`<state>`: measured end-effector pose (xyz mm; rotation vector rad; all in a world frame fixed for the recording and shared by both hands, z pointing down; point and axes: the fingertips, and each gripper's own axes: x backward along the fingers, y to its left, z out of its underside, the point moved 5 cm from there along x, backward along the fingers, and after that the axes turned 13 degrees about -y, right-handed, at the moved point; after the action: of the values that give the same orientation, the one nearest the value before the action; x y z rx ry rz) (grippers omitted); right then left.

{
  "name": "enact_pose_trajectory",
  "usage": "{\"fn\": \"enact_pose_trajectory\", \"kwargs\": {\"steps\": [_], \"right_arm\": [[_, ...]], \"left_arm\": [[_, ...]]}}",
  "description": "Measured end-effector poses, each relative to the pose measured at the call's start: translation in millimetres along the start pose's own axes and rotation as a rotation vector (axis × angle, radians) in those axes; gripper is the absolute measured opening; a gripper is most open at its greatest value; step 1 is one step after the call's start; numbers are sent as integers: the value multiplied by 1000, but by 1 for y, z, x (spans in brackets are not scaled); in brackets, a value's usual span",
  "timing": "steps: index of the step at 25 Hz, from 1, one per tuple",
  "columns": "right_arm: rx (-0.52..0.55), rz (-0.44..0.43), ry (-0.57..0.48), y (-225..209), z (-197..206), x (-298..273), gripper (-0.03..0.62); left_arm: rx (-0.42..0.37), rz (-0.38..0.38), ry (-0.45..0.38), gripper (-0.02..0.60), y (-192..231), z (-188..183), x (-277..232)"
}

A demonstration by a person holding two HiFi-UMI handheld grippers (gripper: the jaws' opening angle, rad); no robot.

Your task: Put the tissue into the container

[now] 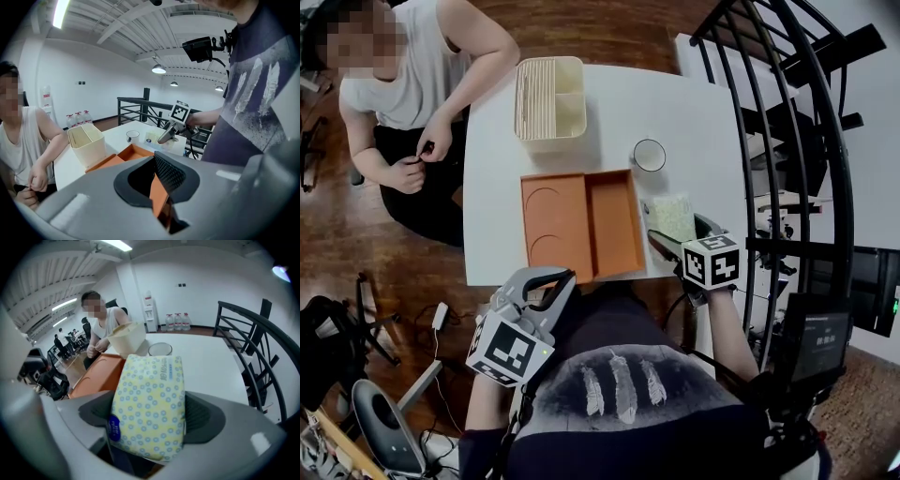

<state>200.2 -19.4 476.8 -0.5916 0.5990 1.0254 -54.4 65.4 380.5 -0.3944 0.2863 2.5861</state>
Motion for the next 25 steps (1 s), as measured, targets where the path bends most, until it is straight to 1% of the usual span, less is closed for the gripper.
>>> {"fn": "enact_pose_trajectory", "kwargs": {"steps": [4,8,12,16,20,22,25], "right_arm": [[7,-63,-77,25,-29,14,460],[25,-123,-83,52,-38,8,460],[64,-117,-19,68,-28,-18,460],[24,-133,8,82,-18,-37,460],[21,-83,14,87,-10,-52,460],[18,-75,19,90,-8,-58,460],[-28,-64,23,90,-4,-64,460]], "left_arm": [[-4,5,1,14,-1,0,0],[-16,13,-1,14,-1,-1,0],[-6,14,1,14,-4,3,2],[-4,7,0,14,-4,5,8],[2,-16,15,14,1,12,19],[5,-28,15,14,5,12,23],[3,-30,7,14,7,11,29]]}}
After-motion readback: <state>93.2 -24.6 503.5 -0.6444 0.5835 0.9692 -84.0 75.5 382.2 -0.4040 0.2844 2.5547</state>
